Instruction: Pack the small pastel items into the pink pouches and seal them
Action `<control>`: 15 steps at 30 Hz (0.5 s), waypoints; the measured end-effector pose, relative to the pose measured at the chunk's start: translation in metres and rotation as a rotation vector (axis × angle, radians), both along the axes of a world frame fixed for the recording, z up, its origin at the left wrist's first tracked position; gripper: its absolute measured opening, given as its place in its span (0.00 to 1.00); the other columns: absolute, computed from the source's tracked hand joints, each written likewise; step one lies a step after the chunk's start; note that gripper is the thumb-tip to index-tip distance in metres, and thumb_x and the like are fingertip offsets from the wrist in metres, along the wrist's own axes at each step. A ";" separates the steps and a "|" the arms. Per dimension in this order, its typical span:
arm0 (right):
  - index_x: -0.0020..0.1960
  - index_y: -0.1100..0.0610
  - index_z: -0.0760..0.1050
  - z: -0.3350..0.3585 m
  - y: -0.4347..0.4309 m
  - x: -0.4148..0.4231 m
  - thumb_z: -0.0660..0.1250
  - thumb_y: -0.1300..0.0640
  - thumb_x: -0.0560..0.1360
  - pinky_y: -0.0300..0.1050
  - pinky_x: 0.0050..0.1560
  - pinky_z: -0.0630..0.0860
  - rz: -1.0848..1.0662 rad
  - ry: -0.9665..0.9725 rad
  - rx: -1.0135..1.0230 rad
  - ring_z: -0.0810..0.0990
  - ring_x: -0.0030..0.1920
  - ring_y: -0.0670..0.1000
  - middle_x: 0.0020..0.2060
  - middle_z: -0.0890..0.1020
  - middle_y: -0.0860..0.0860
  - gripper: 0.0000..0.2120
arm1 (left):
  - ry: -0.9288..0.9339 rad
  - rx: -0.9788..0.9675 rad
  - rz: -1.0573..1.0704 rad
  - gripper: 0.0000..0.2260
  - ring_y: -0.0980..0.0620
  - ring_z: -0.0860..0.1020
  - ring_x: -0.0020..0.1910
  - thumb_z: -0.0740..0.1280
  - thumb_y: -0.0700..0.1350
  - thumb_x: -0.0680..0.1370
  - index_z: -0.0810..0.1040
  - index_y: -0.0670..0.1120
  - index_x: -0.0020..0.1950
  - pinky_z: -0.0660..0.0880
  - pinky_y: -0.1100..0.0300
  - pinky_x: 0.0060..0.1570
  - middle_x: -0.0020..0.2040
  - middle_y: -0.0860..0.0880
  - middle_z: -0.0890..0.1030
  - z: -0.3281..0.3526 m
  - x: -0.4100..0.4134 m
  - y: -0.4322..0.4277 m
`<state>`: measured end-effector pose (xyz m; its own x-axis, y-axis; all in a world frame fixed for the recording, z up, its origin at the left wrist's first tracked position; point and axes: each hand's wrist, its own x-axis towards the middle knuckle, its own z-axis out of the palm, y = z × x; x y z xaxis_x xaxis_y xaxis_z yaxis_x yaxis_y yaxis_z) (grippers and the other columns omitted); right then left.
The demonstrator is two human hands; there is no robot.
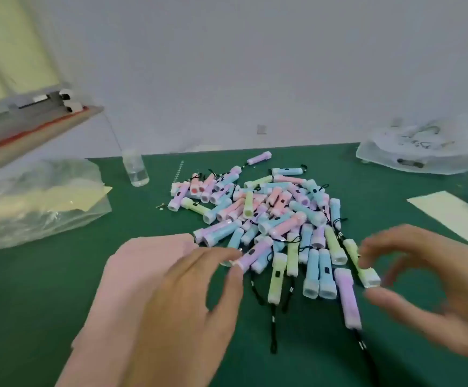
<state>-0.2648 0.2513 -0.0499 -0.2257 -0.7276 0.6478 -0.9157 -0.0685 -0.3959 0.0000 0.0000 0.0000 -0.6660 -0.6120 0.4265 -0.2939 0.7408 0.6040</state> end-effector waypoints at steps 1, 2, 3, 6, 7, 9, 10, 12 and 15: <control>0.61 0.48 0.78 -0.010 -0.004 0.023 0.76 0.45 0.74 0.35 0.39 0.78 0.028 -0.035 -0.002 0.84 0.47 0.48 0.52 0.83 0.43 0.19 | -0.052 -0.035 0.043 0.06 0.79 0.65 0.60 0.60 0.68 0.79 0.74 0.73 0.53 0.68 0.70 0.53 0.56 0.85 0.69 -0.010 0.013 0.000; 0.61 0.46 0.77 -0.010 -0.018 0.044 0.77 0.43 0.73 0.36 0.38 0.77 -0.028 0.044 0.025 0.83 0.46 0.48 0.51 0.82 0.43 0.20 | -0.079 -0.040 0.122 0.11 0.76 0.64 0.59 0.59 0.72 0.77 0.73 0.74 0.56 0.67 0.65 0.57 0.56 0.85 0.67 -0.018 0.021 0.004; 0.62 0.43 0.76 -0.028 -0.012 0.051 0.77 0.40 0.72 0.37 0.37 0.77 -0.056 0.072 0.069 0.82 0.45 0.47 0.51 0.81 0.42 0.21 | -0.046 0.009 0.166 0.14 0.72 0.65 0.59 0.61 0.71 0.76 0.74 0.72 0.59 0.69 0.58 0.62 0.57 0.81 0.70 -0.033 0.028 0.003; 0.65 0.37 0.71 -0.058 0.009 0.070 0.71 0.26 0.70 0.38 0.38 0.75 -0.275 -0.080 0.310 0.79 0.42 0.46 0.51 0.79 0.40 0.29 | 0.106 0.229 0.261 0.14 0.53 0.75 0.64 0.69 0.54 0.79 0.80 0.58 0.64 0.73 0.41 0.69 0.64 0.61 0.79 -0.041 0.017 0.010; 0.67 0.37 0.69 -0.058 0.013 0.076 0.68 0.24 0.69 0.39 0.40 0.75 -0.339 -0.099 0.352 0.79 0.43 0.46 0.51 0.78 0.38 0.32 | 0.058 0.192 0.243 0.15 0.51 0.75 0.67 0.70 0.51 0.80 0.80 0.55 0.66 0.70 0.40 0.72 0.67 0.56 0.79 -0.039 0.010 0.012; 0.71 0.38 0.66 -0.054 0.007 0.089 0.63 0.20 0.69 0.41 0.46 0.75 -0.412 -0.075 0.460 0.77 0.46 0.44 0.52 0.76 0.36 0.37 | -0.061 0.020 0.186 0.16 0.48 0.74 0.71 0.71 0.50 0.79 0.81 0.54 0.67 0.64 0.39 0.76 0.69 0.52 0.79 -0.042 -0.001 0.011; 0.73 0.41 0.64 -0.053 0.003 0.093 0.60 0.20 0.69 0.43 0.50 0.75 -0.449 -0.052 0.487 0.77 0.49 0.43 0.56 0.74 0.36 0.39 | -0.101 -0.026 0.173 0.16 0.46 0.75 0.70 0.72 0.51 0.79 0.82 0.54 0.67 0.63 0.38 0.76 0.69 0.51 0.80 -0.043 -0.005 0.008; 0.76 0.45 0.62 -0.053 -0.009 0.102 0.56 0.19 0.71 0.49 0.62 0.74 -0.560 0.066 0.479 0.72 0.65 0.48 0.67 0.70 0.44 0.43 | -0.199 -0.065 0.179 0.17 0.43 0.73 0.71 0.71 0.53 0.79 0.81 0.56 0.67 0.61 0.38 0.77 0.70 0.48 0.78 -0.047 -0.010 0.000; 0.82 0.47 0.54 -0.053 -0.032 0.121 0.47 0.19 0.74 0.62 0.78 0.56 -0.562 0.298 0.487 0.50 0.82 0.57 0.82 0.54 0.55 0.46 | -0.371 -0.168 0.188 0.18 0.42 0.69 0.74 0.70 0.50 0.80 0.79 0.53 0.70 0.61 0.43 0.77 0.73 0.45 0.74 -0.055 -0.009 -0.010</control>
